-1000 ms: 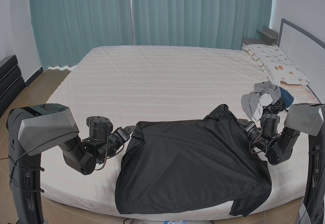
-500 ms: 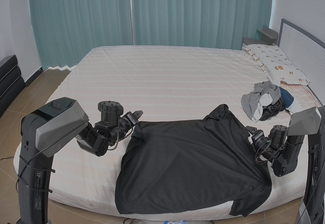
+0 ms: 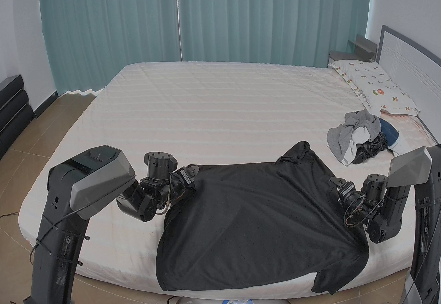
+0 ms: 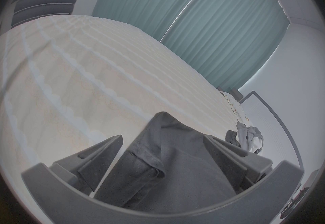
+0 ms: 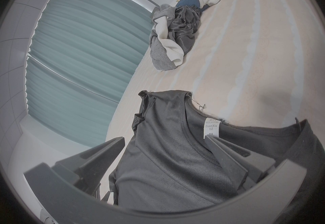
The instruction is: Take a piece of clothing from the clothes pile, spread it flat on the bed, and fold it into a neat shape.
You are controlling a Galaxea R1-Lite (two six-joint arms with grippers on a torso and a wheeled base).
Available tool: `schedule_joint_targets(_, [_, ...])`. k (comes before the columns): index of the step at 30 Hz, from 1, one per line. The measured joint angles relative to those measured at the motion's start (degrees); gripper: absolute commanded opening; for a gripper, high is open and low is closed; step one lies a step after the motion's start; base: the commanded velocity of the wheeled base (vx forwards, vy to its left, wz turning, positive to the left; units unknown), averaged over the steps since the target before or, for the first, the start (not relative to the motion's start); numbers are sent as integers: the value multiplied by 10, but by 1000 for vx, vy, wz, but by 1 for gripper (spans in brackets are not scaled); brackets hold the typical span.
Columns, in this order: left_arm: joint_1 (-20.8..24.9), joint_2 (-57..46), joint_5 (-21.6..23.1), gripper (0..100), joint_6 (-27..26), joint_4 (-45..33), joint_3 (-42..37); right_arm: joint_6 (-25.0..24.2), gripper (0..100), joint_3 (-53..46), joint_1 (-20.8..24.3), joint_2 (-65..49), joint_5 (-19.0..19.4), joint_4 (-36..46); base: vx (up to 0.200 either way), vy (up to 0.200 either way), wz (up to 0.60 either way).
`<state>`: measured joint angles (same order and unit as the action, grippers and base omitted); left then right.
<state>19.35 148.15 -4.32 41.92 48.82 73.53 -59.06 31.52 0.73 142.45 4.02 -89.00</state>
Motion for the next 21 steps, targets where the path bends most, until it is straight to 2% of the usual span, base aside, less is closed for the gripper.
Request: schedule_joint_targets(21, [4,38,-6,100,-20,-5,37,1,100,1,0,2,0,0,0,0,0])
